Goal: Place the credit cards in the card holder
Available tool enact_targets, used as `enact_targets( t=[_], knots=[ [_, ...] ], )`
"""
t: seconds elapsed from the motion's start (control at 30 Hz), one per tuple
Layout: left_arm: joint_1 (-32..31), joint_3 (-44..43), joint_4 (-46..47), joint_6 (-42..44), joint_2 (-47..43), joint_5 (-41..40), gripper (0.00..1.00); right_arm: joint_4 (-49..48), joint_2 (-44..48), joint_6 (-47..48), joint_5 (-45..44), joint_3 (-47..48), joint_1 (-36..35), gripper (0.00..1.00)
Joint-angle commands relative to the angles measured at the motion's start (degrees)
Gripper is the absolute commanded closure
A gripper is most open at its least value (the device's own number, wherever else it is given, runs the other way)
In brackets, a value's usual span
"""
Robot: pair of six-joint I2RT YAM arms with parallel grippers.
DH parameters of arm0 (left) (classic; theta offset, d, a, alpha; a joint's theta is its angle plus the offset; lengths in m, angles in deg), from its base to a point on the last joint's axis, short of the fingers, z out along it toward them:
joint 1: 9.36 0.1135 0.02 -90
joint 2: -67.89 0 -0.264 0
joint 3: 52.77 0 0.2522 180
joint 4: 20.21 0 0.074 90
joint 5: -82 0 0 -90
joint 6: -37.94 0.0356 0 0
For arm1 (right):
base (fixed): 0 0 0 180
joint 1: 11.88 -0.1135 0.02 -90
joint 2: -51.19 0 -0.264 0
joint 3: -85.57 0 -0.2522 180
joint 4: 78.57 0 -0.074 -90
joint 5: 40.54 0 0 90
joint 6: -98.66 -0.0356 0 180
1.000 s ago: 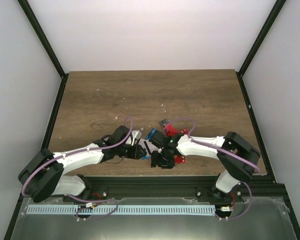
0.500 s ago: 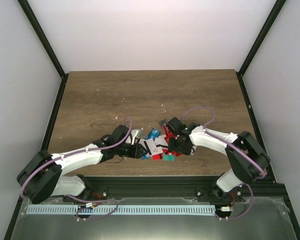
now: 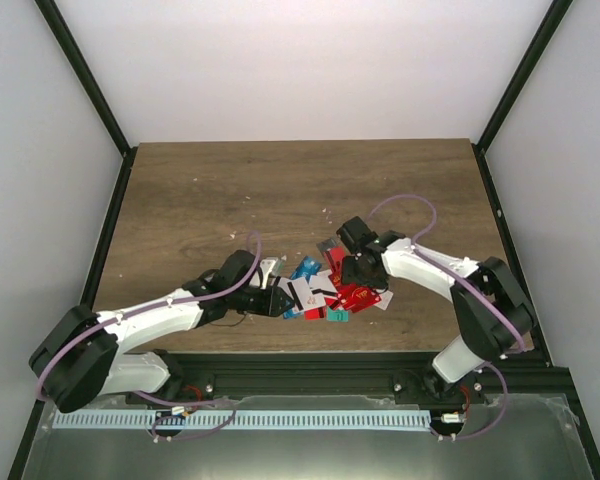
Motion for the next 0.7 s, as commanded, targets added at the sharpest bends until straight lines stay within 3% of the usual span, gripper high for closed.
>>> enact_targets(
  t=[0.0,0.27,0.67],
  knots=[
    [-0.2,-0.2,0.1,0.3,-0.6,0.0,0.66,-2.2,-4.0,2.7,-3.4,2.1,2.2,0.37],
    [-0.2,0.6,-0.2,0.0,-1.7,-0.3,0.66,-4.0,-9.4,5.1,2.0,-2.6,-0.2,0.42],
    [-0.6,2.0,1.4,0.8,-1.5,2.0,0.66,1.0,-4.8,-3.3,10.2,-7.5,-17.3,0.44]
  ],
)
